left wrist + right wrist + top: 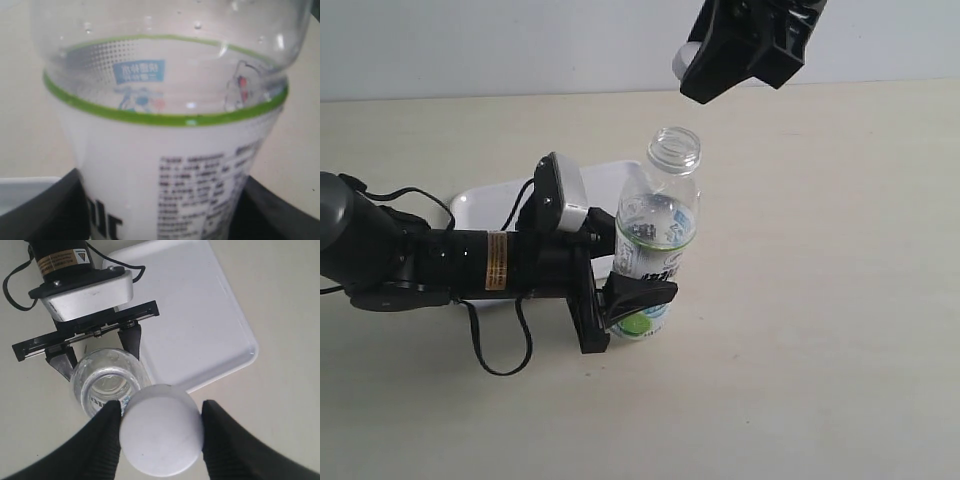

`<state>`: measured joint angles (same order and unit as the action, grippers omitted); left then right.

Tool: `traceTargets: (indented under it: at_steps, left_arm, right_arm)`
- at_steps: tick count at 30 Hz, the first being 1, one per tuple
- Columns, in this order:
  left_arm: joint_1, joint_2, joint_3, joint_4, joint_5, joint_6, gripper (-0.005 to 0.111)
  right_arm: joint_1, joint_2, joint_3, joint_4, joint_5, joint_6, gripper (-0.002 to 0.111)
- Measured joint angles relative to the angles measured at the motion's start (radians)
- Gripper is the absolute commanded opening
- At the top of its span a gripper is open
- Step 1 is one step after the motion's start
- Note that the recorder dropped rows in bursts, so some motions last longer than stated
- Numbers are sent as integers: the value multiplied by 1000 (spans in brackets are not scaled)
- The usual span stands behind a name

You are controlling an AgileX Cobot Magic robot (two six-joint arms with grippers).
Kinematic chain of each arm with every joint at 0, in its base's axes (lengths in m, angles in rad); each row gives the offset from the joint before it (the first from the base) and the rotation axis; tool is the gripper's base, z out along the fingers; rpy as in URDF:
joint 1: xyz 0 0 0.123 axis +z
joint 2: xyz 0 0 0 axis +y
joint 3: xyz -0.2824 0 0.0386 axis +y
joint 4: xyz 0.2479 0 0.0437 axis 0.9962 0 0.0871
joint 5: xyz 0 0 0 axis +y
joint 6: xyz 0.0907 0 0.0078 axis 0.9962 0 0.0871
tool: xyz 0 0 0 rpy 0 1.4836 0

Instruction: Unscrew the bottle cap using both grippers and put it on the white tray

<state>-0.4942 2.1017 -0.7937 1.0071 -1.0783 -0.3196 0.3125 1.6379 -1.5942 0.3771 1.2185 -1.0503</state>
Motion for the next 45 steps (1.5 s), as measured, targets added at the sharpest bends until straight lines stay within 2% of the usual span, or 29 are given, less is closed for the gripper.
traceTargets:
  at_steps: [2, 4, 9, 10, 17, 23, 39, 45]
  left_arm:
    - [2, 0, 0, 0, -3, 0, 2]
    - [4, 0, 0, 0, -10, 0, 9]
    - [4, 0, 1, 3, -29, 0, 49]
    - [4, 0, 1, 5, -29, 0, 60]
    - [4, 13, 1, 16, -30, 0, 65]
    - [4, 20, 1, -18, -48, -6, 90]
    - [6, 0, 1, 0, -46, -6, 90]
    - [51, -29, 1, 76, -27, -73, 90]
  right_arm:
    - [0, -8, 0, 1, -4, 2, 0]
    - [0, -16, 0, 1, -9, 2, 0]
    - [0, -18, 0, 1, -9, 4, 0]
    - [0, -18, 0, 1, -9, 4, 0]
    - [0, -18, 0, 1, -13, 6, 0]
    - [0, -18, 0, 1, -13, 6, 0]
    - [0, -18, 0, 1, -66, 25, 0]
    - [0, -18, 0, 1, -70, 27, 0]
